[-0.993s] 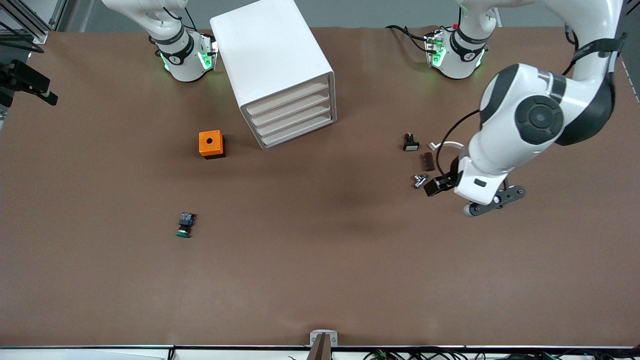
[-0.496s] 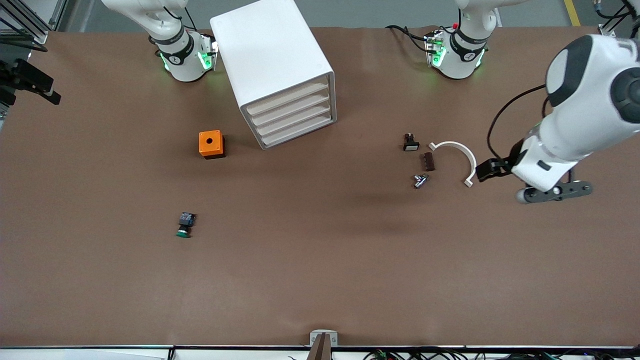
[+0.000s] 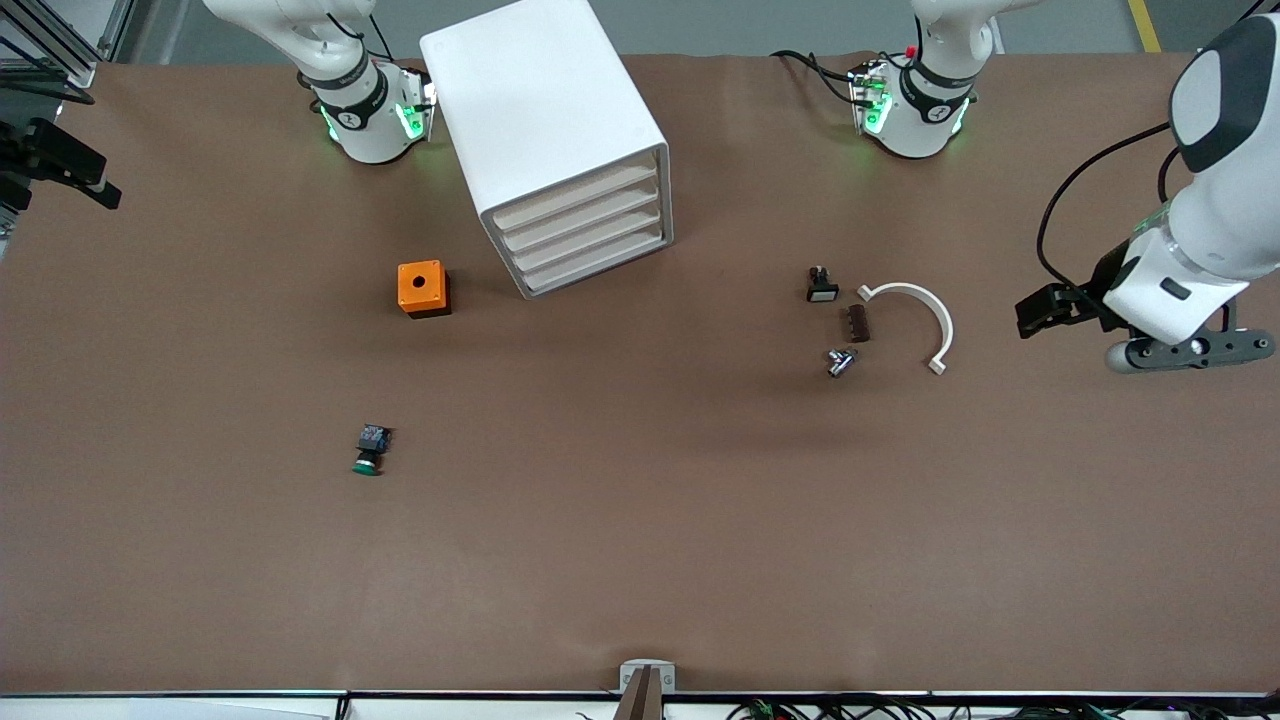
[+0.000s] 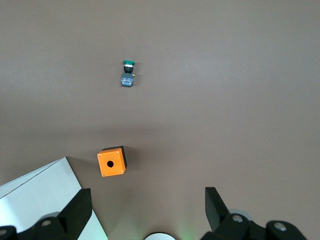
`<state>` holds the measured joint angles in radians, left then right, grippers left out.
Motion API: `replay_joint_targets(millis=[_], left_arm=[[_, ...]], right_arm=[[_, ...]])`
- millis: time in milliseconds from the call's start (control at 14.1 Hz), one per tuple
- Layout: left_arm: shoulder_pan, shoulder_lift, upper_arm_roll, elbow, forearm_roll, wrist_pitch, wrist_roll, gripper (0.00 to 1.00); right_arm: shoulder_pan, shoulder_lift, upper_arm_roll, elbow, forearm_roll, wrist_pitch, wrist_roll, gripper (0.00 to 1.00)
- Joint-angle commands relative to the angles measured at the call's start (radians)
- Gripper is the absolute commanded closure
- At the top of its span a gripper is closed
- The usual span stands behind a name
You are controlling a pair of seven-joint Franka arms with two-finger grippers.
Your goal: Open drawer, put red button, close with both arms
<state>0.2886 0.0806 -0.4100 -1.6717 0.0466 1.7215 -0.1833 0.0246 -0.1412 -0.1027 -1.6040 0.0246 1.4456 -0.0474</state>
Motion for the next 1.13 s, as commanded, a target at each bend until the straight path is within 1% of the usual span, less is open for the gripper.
replay_joint_targets(millis=[0,142,213,354,496,567,780,922,1063], left_arm=[[0.026,-0.059,-0.009,-0.043,-0.034,0.001,0.033,0.0],[0.001,-0.059,0.009,-0.042,-0.034,0.007,0.031,0.0],[-0.038,-0.059,0.049,-0.042,-0.034,0.009,0.031,0.0],[-0.165,-0.059,0.182,-0.04,-0.034,0.012,0.031,0.0],[-0.277,-0.058,0.29,-0.039,-0.034,0.012,0.031,0.0],[-0.301,-0.058,0.31,-0.039,-0.034,0.012,0.031,0.0],[-0.316,-0.055,0.318,-0.037,-0.034,0.026,0.031,0.0],[-0.338,-0.055,0.345,-0.034,-0.034,0.032,0.031,0.0],[-0.326,-0.056,0.346,-0.028,-0.034,0.033,0.031,0.0]], right_arm=[[-0.002,-0.018,0.003,-0.016,-0.011,-0.001,0.011,0.0],[-0.003,-0.018,0.003,-0.017,-0.011,-0.001,0.012,0.0],[-0.002,-0.018,0.003,-0.017,-0.011,-0.002,0.012,0.0],[-0.002,-0.018,0.003,-0.017,-0.011,-0.001,0.011,0.0],[-0.002,-0.018,0.003,-0.017,-0.011,0.001,0.011,0.0],[-0.002,-0.018,0.003,-0.017,-0.011,0.001,0.011,0.0],[-0.002,-0.018,0.003,-0.016,-0.011,0.001,0.009,0.0],[-0.002,-0.018,0.003,-0.016,-0.011,0.001,0.009,0.0],[0.0,-0.018,0.004,-0.016,-0.011,0.001,0.009,0.0]])
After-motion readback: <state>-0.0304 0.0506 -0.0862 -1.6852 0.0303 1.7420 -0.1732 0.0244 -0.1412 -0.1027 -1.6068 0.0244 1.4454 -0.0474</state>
